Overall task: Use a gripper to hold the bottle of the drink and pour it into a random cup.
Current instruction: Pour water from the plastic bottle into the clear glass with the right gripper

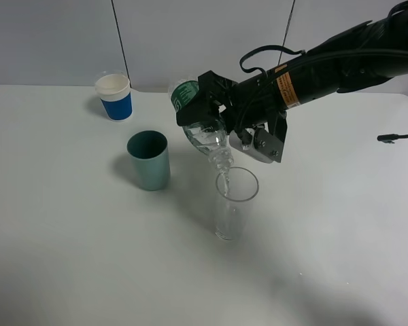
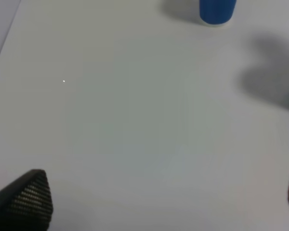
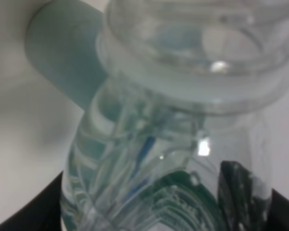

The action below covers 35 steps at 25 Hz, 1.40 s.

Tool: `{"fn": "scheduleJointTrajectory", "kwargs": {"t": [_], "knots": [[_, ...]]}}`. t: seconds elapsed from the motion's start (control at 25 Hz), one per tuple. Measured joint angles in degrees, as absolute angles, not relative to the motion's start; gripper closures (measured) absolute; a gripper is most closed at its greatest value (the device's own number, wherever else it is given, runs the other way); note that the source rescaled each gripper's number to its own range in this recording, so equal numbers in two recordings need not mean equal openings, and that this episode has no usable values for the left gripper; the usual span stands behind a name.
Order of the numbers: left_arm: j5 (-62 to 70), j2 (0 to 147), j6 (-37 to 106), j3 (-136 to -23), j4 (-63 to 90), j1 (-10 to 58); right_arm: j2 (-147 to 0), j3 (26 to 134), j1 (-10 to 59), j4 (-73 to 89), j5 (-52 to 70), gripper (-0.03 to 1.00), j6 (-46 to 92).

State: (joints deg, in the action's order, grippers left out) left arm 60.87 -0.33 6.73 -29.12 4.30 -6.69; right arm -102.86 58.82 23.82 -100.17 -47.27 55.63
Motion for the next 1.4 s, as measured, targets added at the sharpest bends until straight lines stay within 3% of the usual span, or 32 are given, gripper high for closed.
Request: {"fn": "scheduleJointTrajectory", "kwargs": {"t": [1.4], "knots": [[60.9, -0.3, 6.7, -29.1, 4.3, -6.7, -102.9, 58.8, 23.8, -100.2, -47.3, 0.94, 58.5]]}}
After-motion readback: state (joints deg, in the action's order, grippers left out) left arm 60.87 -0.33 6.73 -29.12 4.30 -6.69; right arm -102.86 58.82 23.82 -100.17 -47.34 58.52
